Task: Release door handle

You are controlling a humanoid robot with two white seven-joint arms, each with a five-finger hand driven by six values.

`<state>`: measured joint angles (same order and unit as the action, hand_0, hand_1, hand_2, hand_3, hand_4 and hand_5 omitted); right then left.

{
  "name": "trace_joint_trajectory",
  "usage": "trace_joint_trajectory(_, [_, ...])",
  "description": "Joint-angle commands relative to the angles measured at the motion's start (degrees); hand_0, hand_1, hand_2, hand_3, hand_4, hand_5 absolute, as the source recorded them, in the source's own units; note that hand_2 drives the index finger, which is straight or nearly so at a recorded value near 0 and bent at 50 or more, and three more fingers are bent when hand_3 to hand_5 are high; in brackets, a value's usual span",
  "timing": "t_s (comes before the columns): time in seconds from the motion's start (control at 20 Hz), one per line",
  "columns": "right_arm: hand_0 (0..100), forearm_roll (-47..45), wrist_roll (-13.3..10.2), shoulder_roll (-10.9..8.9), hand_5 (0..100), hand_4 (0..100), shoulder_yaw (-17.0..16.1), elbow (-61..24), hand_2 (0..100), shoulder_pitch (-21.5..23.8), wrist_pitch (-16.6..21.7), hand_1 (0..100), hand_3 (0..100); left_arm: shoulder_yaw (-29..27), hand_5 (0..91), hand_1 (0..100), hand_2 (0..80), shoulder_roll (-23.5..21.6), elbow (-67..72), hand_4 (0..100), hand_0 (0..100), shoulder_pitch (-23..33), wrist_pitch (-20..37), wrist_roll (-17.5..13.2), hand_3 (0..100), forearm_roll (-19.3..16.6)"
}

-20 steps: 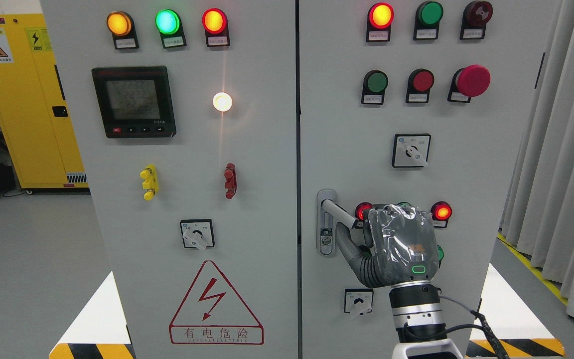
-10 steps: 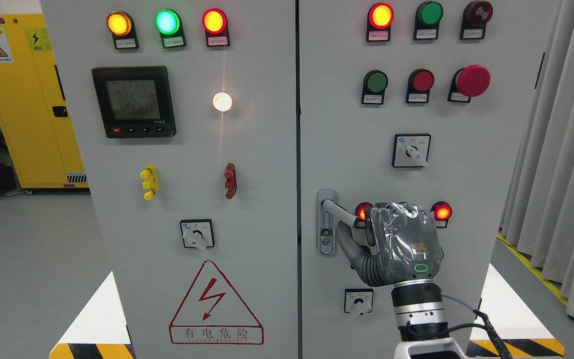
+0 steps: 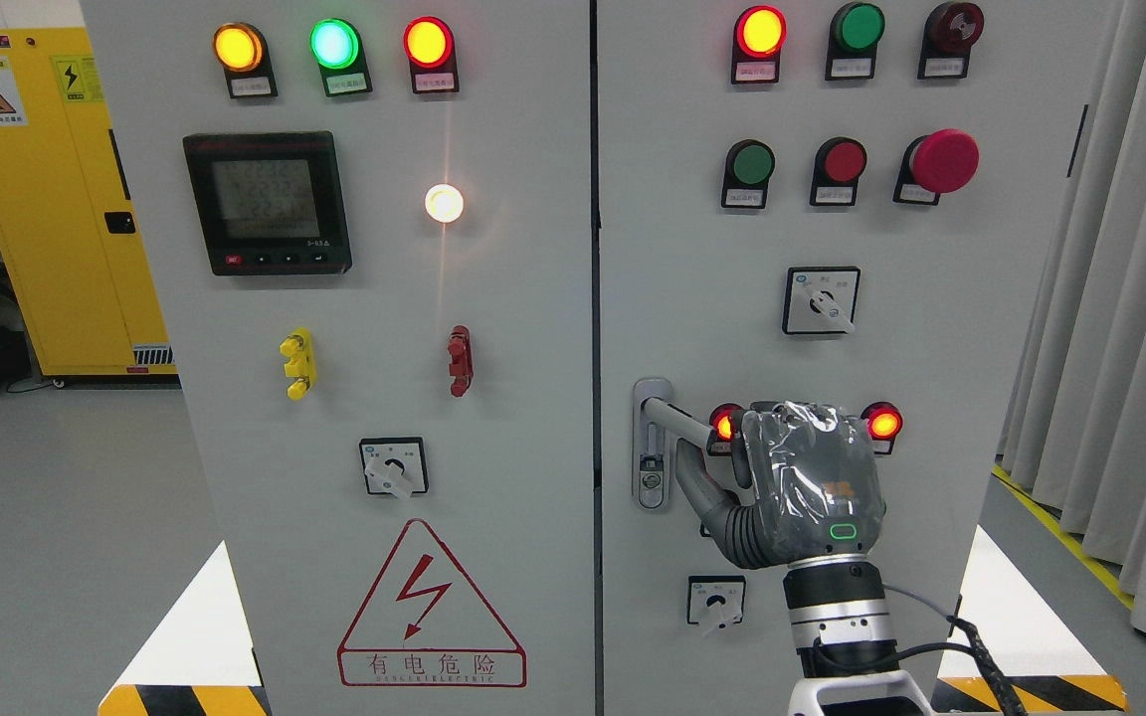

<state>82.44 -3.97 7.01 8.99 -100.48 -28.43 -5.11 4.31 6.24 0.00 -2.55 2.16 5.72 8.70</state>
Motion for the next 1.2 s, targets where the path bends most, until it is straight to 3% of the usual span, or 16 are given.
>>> trace_joint_trajectory(0.0, [53,0.0,0.0,-0.07,100,100,-0.1,-0.1,100,0.0,0.0,42,100,0.0,0.0,56,0.0,0.0,-0.7,0,12,0.0,0.0,0.0,0,0.0])
trace_joint_trajectory(1.15, [51,0.0,0.2,-0.07,100,100,-0.5,-0.9,100,-0.2,0.1,43,100,0.0,0.0,56,0.0,0.0,-0.7,0,12,0.0,0.0,0.0,0,0.0])
